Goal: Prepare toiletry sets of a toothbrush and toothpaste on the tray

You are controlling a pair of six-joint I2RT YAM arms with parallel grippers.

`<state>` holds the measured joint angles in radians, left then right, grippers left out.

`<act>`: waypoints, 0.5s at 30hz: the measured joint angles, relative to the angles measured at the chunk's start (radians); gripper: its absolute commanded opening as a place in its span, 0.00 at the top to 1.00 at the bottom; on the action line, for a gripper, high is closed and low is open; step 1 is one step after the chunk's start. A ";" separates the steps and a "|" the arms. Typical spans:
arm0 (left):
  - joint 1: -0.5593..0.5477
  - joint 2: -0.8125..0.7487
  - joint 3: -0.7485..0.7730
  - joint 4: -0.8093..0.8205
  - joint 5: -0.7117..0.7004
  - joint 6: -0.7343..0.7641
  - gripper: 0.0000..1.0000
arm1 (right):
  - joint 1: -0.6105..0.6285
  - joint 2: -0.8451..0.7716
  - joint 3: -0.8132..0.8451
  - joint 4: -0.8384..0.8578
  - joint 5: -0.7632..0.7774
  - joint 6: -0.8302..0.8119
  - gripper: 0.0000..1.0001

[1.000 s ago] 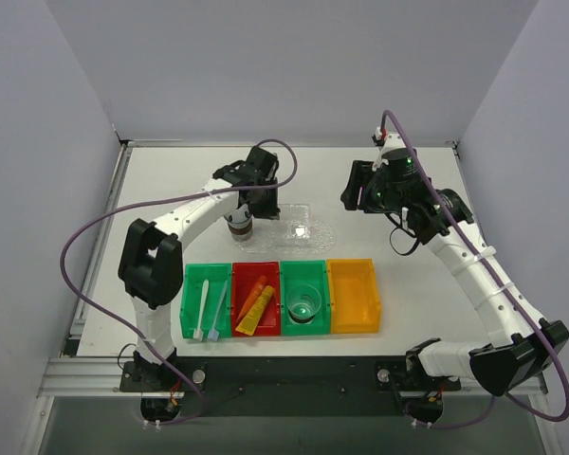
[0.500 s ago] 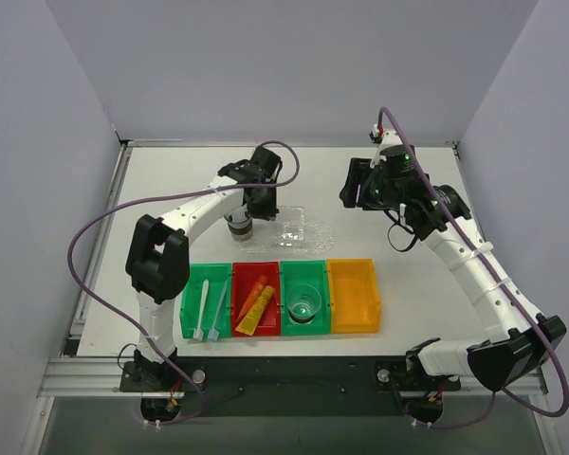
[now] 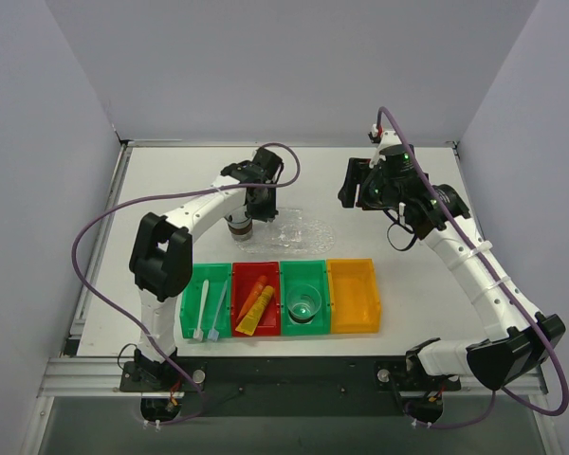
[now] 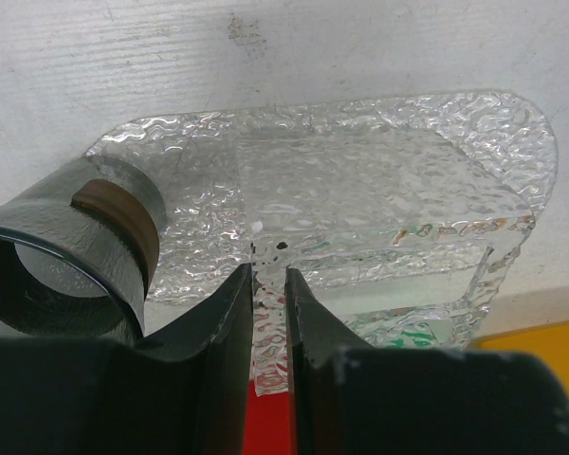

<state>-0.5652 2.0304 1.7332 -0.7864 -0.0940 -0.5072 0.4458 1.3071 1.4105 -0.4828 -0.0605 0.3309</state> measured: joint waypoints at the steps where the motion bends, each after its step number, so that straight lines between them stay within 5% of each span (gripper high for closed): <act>1: 0.000 0.000 0.003 -0.004 -0.002 0.001 1.00 | 0.000 0.000 0.000 0.000 0.000 0.000 0.43; 3: 0.000 0.001 0.008 -0.011 -0.005 0.004 0.99 | 0.000 0.000 0.000 0.000 0.000 -0.001 0.43; 11: 0.000 0.015 0.026 -0.027 -0.019 0.016 0.65 | 0.000 0.000 0.000 0.000 -0.006 -0.004 0.43; 15: -0.002 0.015 0.032 -0.035 -0.037 0.024 0.59 | 0.000 0.000 0.000 0.000 -0.007 -0.004 0.43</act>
<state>-0.5667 2.0453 1.7649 -0.8211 -0.1314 -0.4835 0.4454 1.3071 1.4105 -0.4828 -0.0673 0.3271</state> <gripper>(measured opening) 0.376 0.569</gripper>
